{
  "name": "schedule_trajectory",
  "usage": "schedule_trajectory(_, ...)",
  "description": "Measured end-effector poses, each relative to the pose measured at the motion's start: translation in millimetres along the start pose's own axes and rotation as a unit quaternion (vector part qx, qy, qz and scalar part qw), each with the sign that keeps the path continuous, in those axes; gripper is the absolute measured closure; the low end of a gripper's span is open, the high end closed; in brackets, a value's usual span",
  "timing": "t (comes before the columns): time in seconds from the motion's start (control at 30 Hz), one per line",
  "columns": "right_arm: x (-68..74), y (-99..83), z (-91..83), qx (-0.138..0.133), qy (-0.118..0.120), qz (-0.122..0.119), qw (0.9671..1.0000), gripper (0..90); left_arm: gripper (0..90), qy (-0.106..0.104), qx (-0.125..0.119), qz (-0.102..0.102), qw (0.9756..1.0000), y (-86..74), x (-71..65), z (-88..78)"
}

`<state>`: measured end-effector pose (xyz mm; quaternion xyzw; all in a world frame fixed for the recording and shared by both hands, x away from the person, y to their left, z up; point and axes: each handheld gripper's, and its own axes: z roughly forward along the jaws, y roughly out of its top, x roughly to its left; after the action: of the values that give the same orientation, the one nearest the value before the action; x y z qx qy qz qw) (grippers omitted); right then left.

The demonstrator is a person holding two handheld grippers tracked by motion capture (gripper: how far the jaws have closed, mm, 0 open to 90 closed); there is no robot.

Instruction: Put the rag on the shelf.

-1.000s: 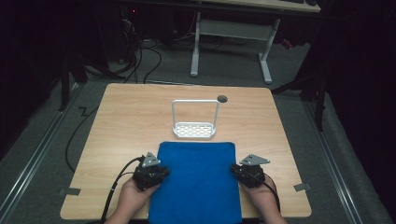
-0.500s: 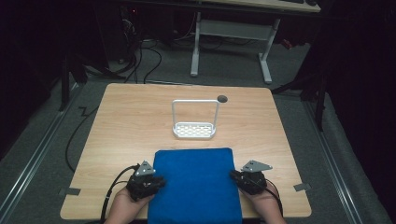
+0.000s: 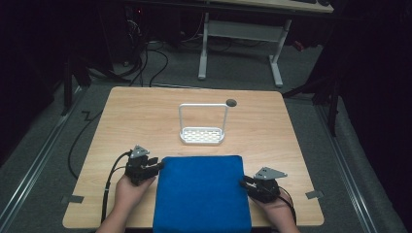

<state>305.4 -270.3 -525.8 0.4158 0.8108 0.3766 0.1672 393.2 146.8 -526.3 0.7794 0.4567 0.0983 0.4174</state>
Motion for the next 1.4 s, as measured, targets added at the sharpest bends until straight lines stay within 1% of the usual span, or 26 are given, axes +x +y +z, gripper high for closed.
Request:
schedule_trajectory(0.03,-0.5,-0.1,-0.4,-0.002,-0.001,0.002,1.0,71.3,60.9,0.001,0.001,-0.005,1.0,1.1,1.5,4.0)
schedule_trajectory(0.1,-1.8,0.1,-1.4,-0.006,-0.005,0.001,1.0,71.3,62.3,-0.008,-0.001,-0.019,0.9998,0.5,4.7,10.8)
schedule_trajectory(0.13,-2.2,0.1,-2.5,-0.01,-0.01,0.006,0.9999,70.5,64.4,-0.008,-0.003,-0.019,0.9998,0.5,4.3,11.8)
schedule_trajectory(0.2,-2.3,0.0,-2.8,-0.013,-0.013,0.007,0.9998,69.8,65.7,-0.009,0.002,-0.012,0.9999,1.6,1.8,13.0)
schedule_trajectory(0.27,-3.1,1.2,-2.2,-0.019,-0.021,0.011,0.9995,67.2,71.4,-0.007,0.005,0.005,1.0,1.7,-2.4,14.9)
schedule_trajectory(0.37,-4.2,4.3,-0.3,-0.026,-0.028,0.016,0.9992,65.0,74.7,-0.007,0.003,0.006,0.9999,1.4,-2.8,15.9)
schedule_trajectory(0.4,-6.0,9.4,4.3,-0.029,-0.035,0.024,0.9987,62.8,77.9,-0.01,0.002,-0.004,0.9999,1.0,-0.9,15.8)
schedule_trajectory(0.5,-8.5,15.6,10.5,-0.027,-0.047,0.03,0.9981,61.0,80.2,-0.01,0.0,-0.01,0.9999,0.6,0.5,15.7)
schedule_trajectory(0.53,-12.5,21.9,17.1,-0.025,-0.052,0.042,0.9974,59.9,80.9,-0.008,-0.001,-0.006,1.0,0.3,-0.3,16.0)
schedule_trajectory(0.57,-12.5,21.9,17.1,-0.025,-0.052,0.042,0.9974,59.9,81.8,-0.008,-0.001,-0.006,1.0,0.3,-0.3,16.0)
schedule_trajectory(0.6,-18.0,28.1,24.4,-0.019,-0.065,0.052,0.9963,56.8,82.4,-0.008,-0.001,-0.004,1.0,0.2,-0.8,16.1)
schedule_trajectory(0.63,-18.0,28.1,24.4,-0.019,-0.065,0.052,0.9963,56.8,82.4,-0.007,0.0,-0.003,1.0,0.1,-1.2,16.1)
schedule_trajectory(0.7,-24.8,33.8,31.6,-0.015,-0.078,0.062,0.9949,56.4,83.0,-0.009,0.0,-0.003,1.0,0.0,-0.9,16.1)
schedule_trajectory(0.73,-28.4,35.5,34.2,-0.019,-0.081,0.067,0.9943,56.7,83.2,-0.01,0.0,-0.005,0.9999,0.0,-0.4,16.0)
schedule_trajectory(0.77,-32.1,38.1,37.2,-0.012,-0.08,0.074,0.9939,56.7,83.4,-0.01,0.0,-0.005,0.9999,-0.1,-0.3,16.0)
schedule_trajectory(0.9,-36.8,46.3,46.9,-0.004,-0.073,0.081,0.994,60.0,83.6,-0.012,0.0,-0.007,0.9999,-0.1,0.3,16.0)
schedule_trajectory(1.03,-31.8,50.0,55.9,0.017,-0.074,0.071,0.9946,62.8,83.6,-0.017,0.0,-0.014,0.9998,-0.2,1.7,16.0)
schedule_trajectory(1.07,-29.5,49.9,57.9,0.019,-0.084,0.057,0.9947,65.1,83.6,-0.017,0.0,-0.015,0.9997,-0.2,1.9,15.8)
schedule_trajectory(1.1,-29.5,49.9,57.9,0.019,-0.084,0.057,0.9947,65.1,83.6,-0.017,0.0,-0.015,0.9997,-0.2,1.9,15.8)
schedule_trajectory(1.13,-29.6,50.1,57.7,0.021,-0.086,0.053,0.9947,69.4,83.6,-0.017,-0.001,-0.016,0.9997,-0.3,1.9,16.0)
schedule_trajectory(1.17,-29.6,50.1,57.7,0.021,-0.086,0.053,0.9947,69.4,83.6,-0.017,-0.001,-0.016,0.9997,-0.3,1.9,16.0)
schedule_trajectory(1.2,-29.7,49.2,57.0,0.02,-0.086,0.055,0.9945,75.8,83.8,-0.014,-0.002,-0.015,0.9998,-0.4,1.5,16.2)
schedule_trajectory(1.23,-29.7,49.2,57.0,0.02,-0.086,0.055,0.9945,75.8,84.7,-0.014,-0.002,-0.015,0.9998,-0.4,1.5,16.2)
schedule_trajectory(1.3,-29.6,47.7,56.8,0.014,-0.077,0.054,0.9955,86.1,86.0,-0.014,0.0,-0.015,0.9998,-0.4,1.6,16.2)
schedule_trajectory(1.37,-28.0,46.9,57.0,0.012,-0.077,0.053,0.9956,88.0,86.9,-0.011,0.0,-0.009,0.9999,-0.8,0.0,15.9)
schedule_trajectory(1.4,-27.0,47.1,56.3,0.009,-0.076,0.046,0.996,88.3,87.1,-0.006,-0.001,-0.005,1.0,-1.5,-1.4,15.4)
